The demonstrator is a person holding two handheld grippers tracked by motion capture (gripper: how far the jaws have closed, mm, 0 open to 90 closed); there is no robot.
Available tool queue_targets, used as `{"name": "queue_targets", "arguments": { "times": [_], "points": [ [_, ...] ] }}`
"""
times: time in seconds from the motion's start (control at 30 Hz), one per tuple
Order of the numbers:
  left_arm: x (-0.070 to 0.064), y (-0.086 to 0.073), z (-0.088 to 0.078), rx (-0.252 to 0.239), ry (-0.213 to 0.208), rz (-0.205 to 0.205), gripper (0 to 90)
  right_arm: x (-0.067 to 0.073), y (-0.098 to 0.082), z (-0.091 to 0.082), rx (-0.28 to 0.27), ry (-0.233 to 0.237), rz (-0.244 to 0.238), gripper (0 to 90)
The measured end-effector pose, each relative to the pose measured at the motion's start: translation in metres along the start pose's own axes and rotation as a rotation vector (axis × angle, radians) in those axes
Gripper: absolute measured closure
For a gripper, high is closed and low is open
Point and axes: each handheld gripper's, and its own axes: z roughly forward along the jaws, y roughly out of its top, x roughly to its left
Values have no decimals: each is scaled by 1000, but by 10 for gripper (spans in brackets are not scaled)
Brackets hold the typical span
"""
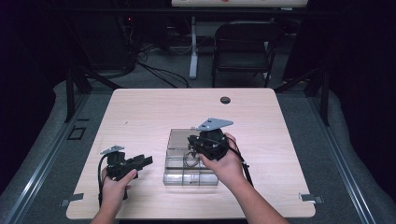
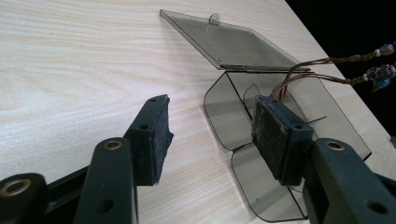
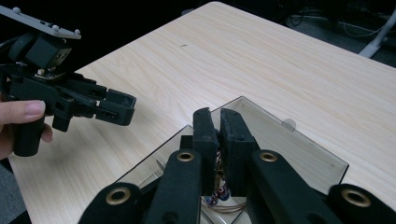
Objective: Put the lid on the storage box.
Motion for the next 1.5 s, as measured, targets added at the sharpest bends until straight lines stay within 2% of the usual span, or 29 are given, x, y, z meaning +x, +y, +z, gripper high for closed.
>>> {"name": "queue_targets", "arguments": {
  "times": [0.57, 1.07, 1.33, 1.5],
  "points": [
    [0, 0, 1, 3, 1, 4, 469, -7, -17, 15, 52, -3, 15, 857],
    [0, 0, 1, 5, 2, 3, 469, -12, -32, 39, 116, -10, 27, 857],
    [1, 0, 0, 3, 1, -2, 469, -15, -39, 52, 133, -19, 55, 857],
    [1, 0, 0, -1, 3, 0, 469, -17, -43, 57, 149, -13, 55, 857]
  ]
}}
